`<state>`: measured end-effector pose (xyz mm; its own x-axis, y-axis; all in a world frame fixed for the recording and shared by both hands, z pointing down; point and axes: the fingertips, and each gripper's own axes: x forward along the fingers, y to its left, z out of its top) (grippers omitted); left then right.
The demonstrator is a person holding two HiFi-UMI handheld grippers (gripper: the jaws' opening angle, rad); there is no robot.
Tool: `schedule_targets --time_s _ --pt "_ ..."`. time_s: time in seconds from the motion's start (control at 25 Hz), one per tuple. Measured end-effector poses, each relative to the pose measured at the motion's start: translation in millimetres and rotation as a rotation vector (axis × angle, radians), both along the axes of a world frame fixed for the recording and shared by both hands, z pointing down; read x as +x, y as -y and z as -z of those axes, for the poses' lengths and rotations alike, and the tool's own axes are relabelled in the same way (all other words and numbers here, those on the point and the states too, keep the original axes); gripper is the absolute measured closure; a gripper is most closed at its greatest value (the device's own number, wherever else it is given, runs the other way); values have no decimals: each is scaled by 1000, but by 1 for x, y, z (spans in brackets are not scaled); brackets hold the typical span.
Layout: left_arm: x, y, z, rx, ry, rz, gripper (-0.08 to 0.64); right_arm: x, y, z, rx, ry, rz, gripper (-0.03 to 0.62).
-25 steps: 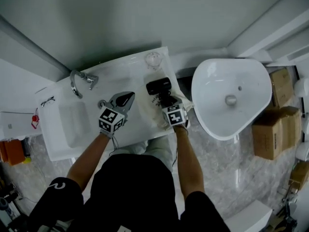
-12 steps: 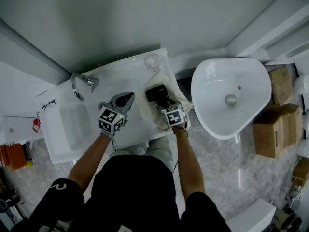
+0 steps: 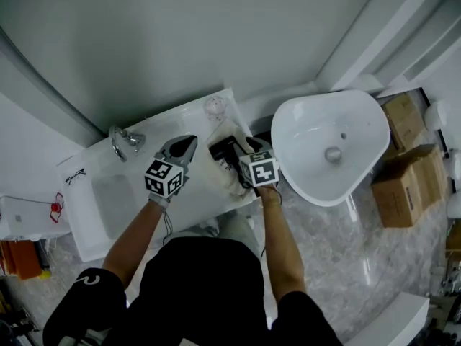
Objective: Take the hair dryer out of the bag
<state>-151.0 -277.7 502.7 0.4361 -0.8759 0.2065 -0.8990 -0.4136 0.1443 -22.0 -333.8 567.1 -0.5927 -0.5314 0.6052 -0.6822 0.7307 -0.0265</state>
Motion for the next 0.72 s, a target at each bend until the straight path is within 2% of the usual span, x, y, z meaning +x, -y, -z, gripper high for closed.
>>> schedule_targets --time_s 0.24,0.52,0.72 --pt "17 -20 36 33 16 21 561 1 -20 75 40 91 45 581" --pt "48 -69 66 34 32 92 561 33 -74 113 34 135 98 595" --pt "95 -112 71 37 40 109 561 78 -116 114 26 155 108 595"
